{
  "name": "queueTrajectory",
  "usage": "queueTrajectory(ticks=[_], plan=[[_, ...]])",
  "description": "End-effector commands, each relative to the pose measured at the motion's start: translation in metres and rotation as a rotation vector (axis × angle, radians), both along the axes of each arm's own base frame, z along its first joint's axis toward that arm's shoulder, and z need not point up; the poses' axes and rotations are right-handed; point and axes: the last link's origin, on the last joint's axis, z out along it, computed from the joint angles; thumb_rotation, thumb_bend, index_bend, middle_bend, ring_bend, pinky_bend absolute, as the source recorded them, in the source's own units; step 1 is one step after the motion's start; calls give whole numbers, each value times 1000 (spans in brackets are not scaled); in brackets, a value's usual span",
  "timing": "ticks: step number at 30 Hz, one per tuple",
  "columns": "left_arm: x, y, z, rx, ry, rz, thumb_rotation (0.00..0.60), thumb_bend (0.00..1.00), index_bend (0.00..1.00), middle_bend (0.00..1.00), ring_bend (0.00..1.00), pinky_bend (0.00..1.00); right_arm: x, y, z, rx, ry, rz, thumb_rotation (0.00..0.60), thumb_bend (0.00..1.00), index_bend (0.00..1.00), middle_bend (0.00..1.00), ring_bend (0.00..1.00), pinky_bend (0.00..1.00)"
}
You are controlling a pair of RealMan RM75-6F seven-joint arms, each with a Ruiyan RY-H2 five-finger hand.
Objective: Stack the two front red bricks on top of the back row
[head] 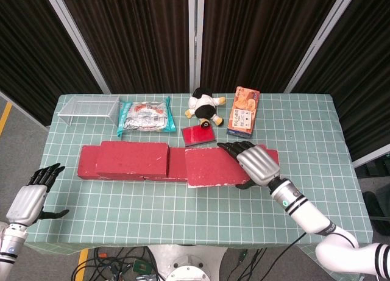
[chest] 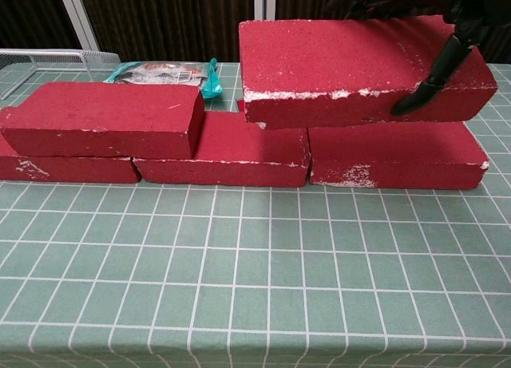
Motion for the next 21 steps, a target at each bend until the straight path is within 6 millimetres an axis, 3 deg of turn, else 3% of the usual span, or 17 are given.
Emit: queueTrajectory(ticks=[1, 7, 21], plan=[[1, 0, 0, 1, -7, -11, 600, 35, 65, 0, 0, 0, 2, -17, -10, 34, 3, -29, 600, 73, 73, 251, 217, 302], [0, -2, 2, -5, -17, -9, 600, 35, 65, 0, 0, 0, 4, -37, -25, 61, -8, -76, 600, 73, 73, 251, 217, 302], [-6, -2, 3, -13, -58, -6, 600, 35, 66, 0, 0, 0, 12, -56, -56, 137, -7, -122, 600, 81, 72, 260, 224, 302]])
